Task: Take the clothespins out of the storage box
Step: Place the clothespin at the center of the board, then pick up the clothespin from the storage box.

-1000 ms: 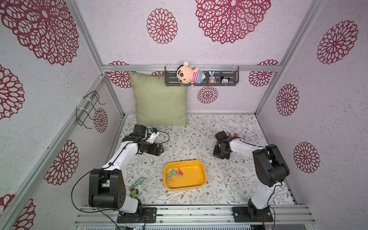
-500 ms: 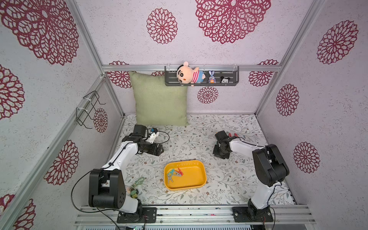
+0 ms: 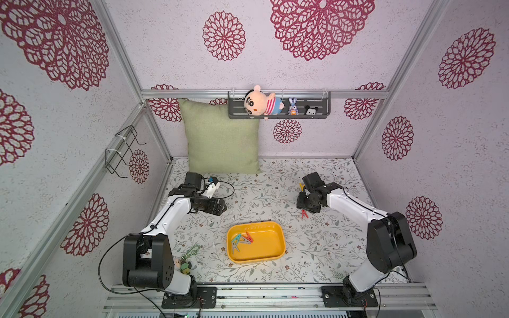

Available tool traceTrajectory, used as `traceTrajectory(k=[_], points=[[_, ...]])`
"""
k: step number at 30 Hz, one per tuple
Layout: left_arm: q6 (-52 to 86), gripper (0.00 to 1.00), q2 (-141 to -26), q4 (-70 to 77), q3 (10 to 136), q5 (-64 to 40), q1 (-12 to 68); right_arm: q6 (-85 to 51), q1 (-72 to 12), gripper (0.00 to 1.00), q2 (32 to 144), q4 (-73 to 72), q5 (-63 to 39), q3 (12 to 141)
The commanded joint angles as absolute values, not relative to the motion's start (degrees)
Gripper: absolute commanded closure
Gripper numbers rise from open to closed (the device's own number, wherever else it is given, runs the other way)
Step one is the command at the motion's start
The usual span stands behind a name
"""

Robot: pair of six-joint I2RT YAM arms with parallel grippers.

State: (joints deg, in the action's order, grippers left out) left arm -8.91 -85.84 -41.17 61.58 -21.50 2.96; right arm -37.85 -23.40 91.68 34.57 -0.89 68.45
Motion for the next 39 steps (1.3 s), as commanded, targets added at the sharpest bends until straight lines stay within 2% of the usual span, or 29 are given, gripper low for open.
traceTrajectory(k=[1, 9, 18, 22, 32, 39], points=[[-9.0, 0.06, -85.0, -40.3, 60.9, -22.0, 2.7, -36.4, -23.4, 0.56, 86.8, 38.4, -2.0, 70.4], [-9.0, 0.06, -85.0, -40.0, 60.7, -21.3, 2.6, -33.0, -28.6, 0.55, 79.8, 34.9, -8.4, 71.2], [-8.7, 0.06, -85.2, -39.2, 60.6, -19.6, 2.5, -24.1, -50.3, 0.57, 87.3, 35.1, -3.1, 76.6], [-8.5, 0.06, -85.3, -39.0, 60.6, -19.6, 2.5, -21.9, -56.9, 0.58, 91.6, 31.7, -4.0, 75.7], [-8.7, 0.06, -85.5, -39.1, 60.6, -19.5, 2.3, -16.9, -63.4, 0.65, 104.6, 29.7, -4.0, 80.2], [-8.6, 0.06, -85.2, -39.1, 60.4, -19.5, 2.0, -11.3, -64.7, 0.70, 112.1, 32.9, -2.1, 86.8]])
